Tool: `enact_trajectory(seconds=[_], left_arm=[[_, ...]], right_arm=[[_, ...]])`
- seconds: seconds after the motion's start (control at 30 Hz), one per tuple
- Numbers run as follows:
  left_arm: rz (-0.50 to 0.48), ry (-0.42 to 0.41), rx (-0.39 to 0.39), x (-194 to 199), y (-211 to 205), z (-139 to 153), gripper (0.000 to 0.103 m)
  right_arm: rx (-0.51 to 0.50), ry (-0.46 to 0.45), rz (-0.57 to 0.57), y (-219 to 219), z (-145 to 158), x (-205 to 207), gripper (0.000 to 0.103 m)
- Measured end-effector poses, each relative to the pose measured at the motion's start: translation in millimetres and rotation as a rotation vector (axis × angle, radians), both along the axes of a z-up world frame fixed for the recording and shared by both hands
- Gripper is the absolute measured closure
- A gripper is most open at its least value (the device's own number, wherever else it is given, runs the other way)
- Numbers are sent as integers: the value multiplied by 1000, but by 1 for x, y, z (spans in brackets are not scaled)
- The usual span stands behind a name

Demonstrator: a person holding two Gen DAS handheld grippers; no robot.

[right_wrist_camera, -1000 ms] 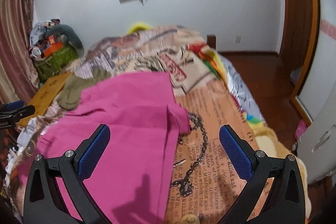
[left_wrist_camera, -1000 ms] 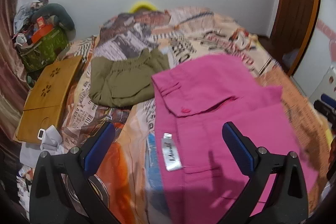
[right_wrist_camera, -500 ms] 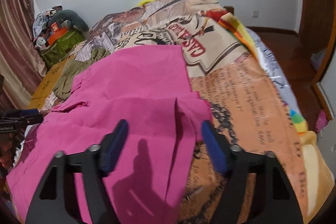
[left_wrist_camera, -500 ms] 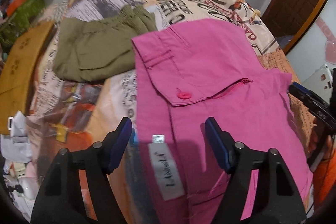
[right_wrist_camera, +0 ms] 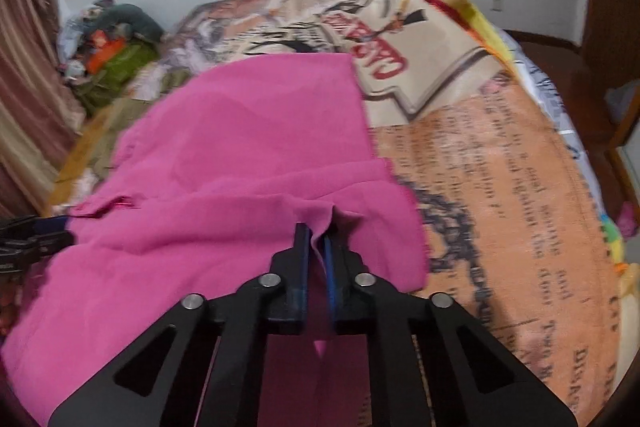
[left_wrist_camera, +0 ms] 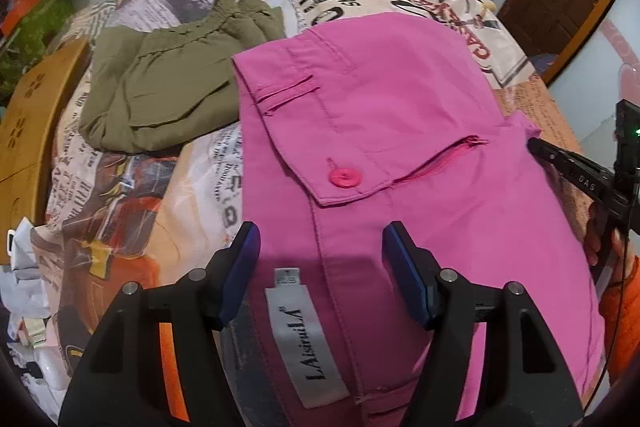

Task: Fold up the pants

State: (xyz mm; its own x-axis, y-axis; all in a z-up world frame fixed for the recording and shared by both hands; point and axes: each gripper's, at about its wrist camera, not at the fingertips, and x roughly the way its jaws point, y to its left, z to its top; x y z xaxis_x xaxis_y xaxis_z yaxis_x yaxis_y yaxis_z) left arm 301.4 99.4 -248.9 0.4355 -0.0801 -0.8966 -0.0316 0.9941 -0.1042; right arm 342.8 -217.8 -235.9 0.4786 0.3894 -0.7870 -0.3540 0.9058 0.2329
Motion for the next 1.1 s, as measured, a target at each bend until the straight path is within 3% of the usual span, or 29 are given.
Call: enact_trajectory(seconds=[0.17,0.37,0.43,0.5,0.6,0.87,1.1], left_arm=[[25,2,2,-1,4,-3,36],[12,-7,44,-5,2,4,37],[13,-11,45,-7,4,9,37],[21,-31,46,-7,8,16,37],[34,-58,55,-3,16,26,37],[63,-72,-5,26,27,41,37],[19,19,-77,54,13,17,37]], right_arm=[[-29,102,-54,-15,-20,12,101],[-28,80,-49,-31,-3,-2,99],[-16,61,-47,-40,7,-7,94],[-5,38,-49,-40,15,-11,76],[8,-18,-57,-44,31,-10,63],[26,-16,-84,-41,35,16,55],[31,46,-89,-36,13,29,55]])
